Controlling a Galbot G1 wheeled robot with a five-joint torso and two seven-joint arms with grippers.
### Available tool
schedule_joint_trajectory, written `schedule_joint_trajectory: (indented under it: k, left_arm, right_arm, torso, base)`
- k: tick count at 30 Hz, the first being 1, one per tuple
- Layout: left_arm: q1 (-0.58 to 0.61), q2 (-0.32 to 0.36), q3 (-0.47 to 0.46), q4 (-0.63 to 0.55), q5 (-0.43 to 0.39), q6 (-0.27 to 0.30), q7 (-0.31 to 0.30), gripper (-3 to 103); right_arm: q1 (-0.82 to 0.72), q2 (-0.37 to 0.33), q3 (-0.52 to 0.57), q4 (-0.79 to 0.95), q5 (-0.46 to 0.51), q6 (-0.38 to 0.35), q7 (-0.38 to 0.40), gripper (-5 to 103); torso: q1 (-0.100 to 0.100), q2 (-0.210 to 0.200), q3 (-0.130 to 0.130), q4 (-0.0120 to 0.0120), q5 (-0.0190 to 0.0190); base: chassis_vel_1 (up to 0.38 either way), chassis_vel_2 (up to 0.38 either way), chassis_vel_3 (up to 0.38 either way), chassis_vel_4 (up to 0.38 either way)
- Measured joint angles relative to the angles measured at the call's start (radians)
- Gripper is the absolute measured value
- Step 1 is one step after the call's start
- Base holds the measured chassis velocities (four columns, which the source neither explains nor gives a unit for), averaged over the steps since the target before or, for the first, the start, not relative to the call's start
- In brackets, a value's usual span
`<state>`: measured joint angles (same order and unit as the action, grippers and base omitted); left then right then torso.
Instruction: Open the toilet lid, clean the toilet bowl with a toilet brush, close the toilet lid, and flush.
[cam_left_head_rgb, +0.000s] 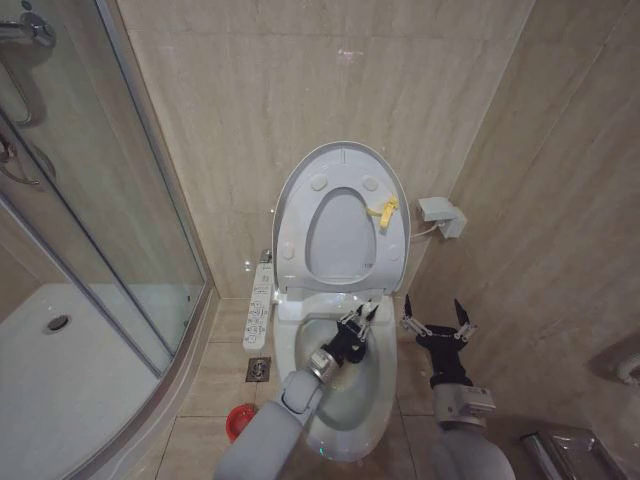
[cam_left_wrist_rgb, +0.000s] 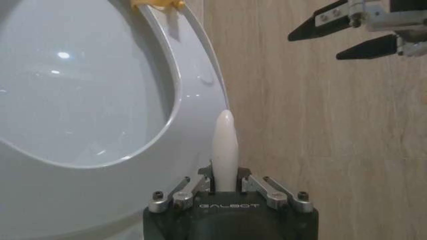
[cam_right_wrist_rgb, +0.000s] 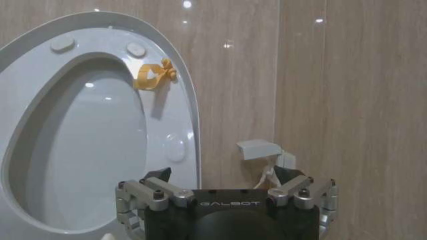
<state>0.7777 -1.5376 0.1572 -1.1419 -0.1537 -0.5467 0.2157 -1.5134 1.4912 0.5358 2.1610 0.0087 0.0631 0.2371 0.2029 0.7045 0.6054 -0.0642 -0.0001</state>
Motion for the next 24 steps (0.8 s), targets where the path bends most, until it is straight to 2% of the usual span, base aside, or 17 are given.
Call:
schedule_joint_trajectory:
  k: [7,10,16,24]
  left_arm:
    - [-0.027,0.008,-0.018,0.098,-0.010,0.001,0.010,20]
    - [-0.032,0.016,-0.026,0.095,-0.006,0.002,0.009,20]
    - [-0.023,0.015,-0.003,0.015,-0.014,-0.002,0.008,20]
    - [-0.019,0.016,-0.011,0.097,-0.015,0.002,0.011,20]
  right_arm:
    - [0.000,0.000,0.000,0.000,0.000,0.000,0.000,100]
    - [0.000,0.000,0.000,0.000,0.000,0.000,0.000,100]
    - [0.000,0.000,0.000,0.000,0.000,0.000,0.000,100]
    - [0.000,0.000,0.000,0.000,0.000,0.000,0.000,100]
  torso:
    - [0.000,0.000,0.000,0.0004,0.0001]
    - [0.000,0.000,0.000,0.0004,0.0001]
    - [0.000,0.000,0.000,0.0000,0.0001]
    - [0.000,0.000,0.000,0.0003,0.0000]
  base:
    - [0.000,0.000,0.000,0.000]
    - [0.000,0.000,0.000,0.000]
    - [0.000,0.000,0.000,0.000]
    - [0.000,0.000,0.000,0.000]
